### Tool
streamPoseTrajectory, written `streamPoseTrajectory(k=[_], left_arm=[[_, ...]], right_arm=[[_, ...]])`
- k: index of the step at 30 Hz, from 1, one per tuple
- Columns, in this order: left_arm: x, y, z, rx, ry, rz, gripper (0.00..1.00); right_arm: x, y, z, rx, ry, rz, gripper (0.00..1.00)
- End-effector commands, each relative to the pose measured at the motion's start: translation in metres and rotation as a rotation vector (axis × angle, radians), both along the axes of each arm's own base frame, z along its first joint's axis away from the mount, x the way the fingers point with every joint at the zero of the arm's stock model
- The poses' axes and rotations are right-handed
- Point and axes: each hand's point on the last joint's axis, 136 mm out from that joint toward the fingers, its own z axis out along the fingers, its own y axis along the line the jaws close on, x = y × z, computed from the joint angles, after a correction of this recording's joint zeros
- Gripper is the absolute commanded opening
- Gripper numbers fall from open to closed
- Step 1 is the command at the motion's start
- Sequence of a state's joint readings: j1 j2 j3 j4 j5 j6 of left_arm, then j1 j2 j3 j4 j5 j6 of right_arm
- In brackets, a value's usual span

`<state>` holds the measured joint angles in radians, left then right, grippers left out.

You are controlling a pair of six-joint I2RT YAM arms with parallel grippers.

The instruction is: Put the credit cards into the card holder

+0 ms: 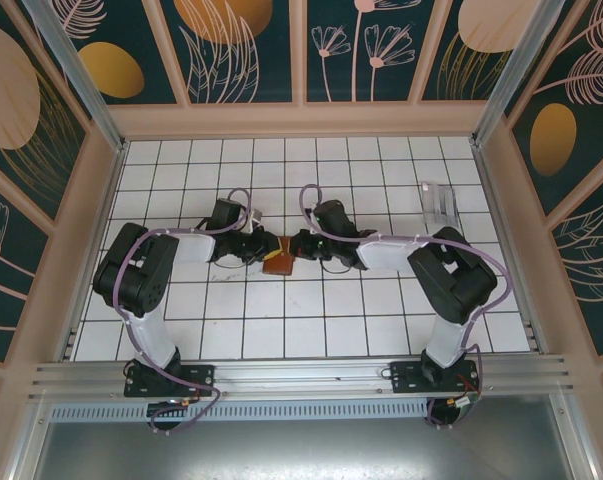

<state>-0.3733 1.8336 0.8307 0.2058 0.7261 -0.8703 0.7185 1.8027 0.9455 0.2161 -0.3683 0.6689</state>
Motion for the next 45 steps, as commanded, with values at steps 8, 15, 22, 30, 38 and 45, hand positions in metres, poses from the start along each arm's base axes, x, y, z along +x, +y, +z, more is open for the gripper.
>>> streamPoseTrajectory(k=[8,15,22,30,38,45], left_arm=[[-0.005,0.005,0.003,-0.022,0.024,0.024,0.16],[0.002,0.023,0.011,-0.023,0.005,0.069,0.15],[-0.004,0.030,0.003,-0.012,0.022,0.073,0.15],[-0.008,0.032,-0.003,-0.003,0.030,0.076,0.15],[-0.012,0.034,-0.011,0.001,0.048,0.078,0.15],[-0.013,0.034,-0.011,-0.001,0.050,0.077,0.15]], right_arm=[[-0.003,0.012,-0.023,-0.054,0.068,0.006,0.00],[-0.004,0.014,-0.031,-0.073,0.084,0.016,0.00],[-0.001,0.014,-0.037,-0.094,0.090,0.012,0.00],[0.000,0.014,-0.040,-0.150,0.076,0.013,0.00],[0.005,0.012,-0.047,-0.241,0.057,-0.031,0.00],[0.008,0.006,-0.054,-0.310,0.049,-0.073,0.00]])
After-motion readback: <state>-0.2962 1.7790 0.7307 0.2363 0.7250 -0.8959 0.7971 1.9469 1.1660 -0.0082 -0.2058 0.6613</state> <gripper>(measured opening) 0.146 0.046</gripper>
